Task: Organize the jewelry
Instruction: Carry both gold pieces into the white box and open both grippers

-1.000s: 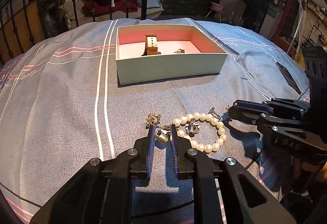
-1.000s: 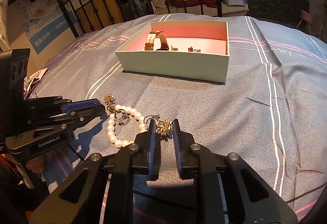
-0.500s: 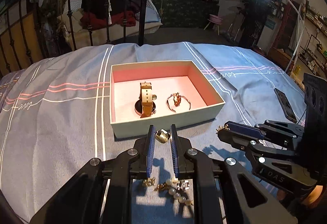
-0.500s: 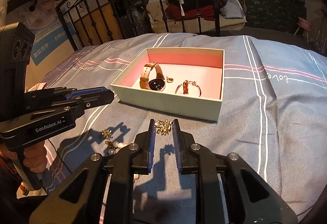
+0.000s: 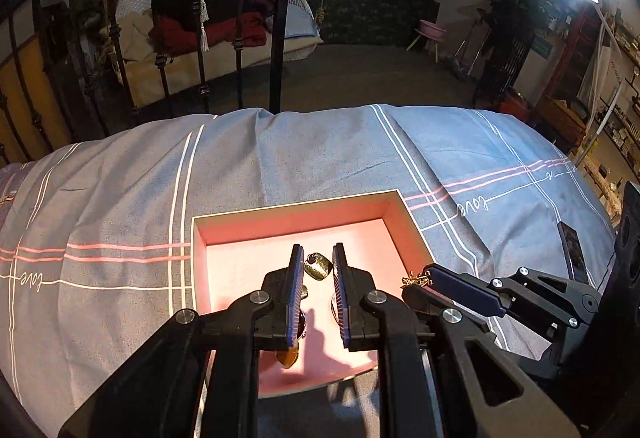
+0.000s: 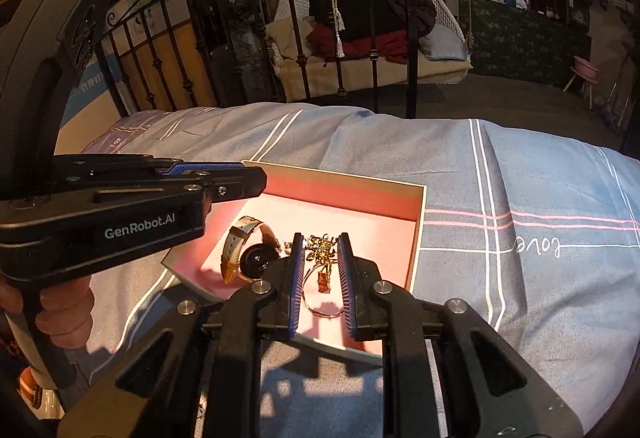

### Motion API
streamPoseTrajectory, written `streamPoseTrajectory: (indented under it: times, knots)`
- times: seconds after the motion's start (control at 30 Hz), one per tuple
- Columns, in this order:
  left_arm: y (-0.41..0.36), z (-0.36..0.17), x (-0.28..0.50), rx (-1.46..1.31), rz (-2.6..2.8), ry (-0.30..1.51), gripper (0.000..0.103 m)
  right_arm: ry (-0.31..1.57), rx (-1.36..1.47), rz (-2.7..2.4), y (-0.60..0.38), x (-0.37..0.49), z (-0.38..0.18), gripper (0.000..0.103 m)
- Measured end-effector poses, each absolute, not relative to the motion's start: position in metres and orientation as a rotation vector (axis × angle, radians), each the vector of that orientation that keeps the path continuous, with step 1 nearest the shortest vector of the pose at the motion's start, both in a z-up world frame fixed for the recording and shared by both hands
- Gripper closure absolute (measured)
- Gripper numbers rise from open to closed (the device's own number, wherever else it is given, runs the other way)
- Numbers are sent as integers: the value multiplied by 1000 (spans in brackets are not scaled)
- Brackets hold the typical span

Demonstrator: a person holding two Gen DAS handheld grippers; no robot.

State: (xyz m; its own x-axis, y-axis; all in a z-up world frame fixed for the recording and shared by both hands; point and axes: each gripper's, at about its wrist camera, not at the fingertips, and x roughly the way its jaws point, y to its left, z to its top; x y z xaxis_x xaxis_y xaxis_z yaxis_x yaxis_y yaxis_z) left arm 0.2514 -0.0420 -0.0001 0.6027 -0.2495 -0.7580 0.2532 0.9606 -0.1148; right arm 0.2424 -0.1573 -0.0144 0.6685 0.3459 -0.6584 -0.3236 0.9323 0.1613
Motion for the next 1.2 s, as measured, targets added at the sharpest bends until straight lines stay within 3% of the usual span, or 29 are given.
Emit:
streamPoseTrajectory:
  times: [1.1, 1.13, 1.17, 1.2]
  knots:
    - [-51, -43, 282, 65, -246, 1003, 88, 865, 14, 389, -153, 264, -58, 85]
    - [-50, -42, 282, 64, -244, 1001, 88, 869, 14, 393, -154, 263, -57, 84]
    - [-48, -39, 280, 62, -242, 994, 88, 866, 14, 393, -154, 260, -56, 75]
    - [-46, -36, 278, 59, -244, 984, 84, 850, 11, 389, -154, 257, -53, 55]
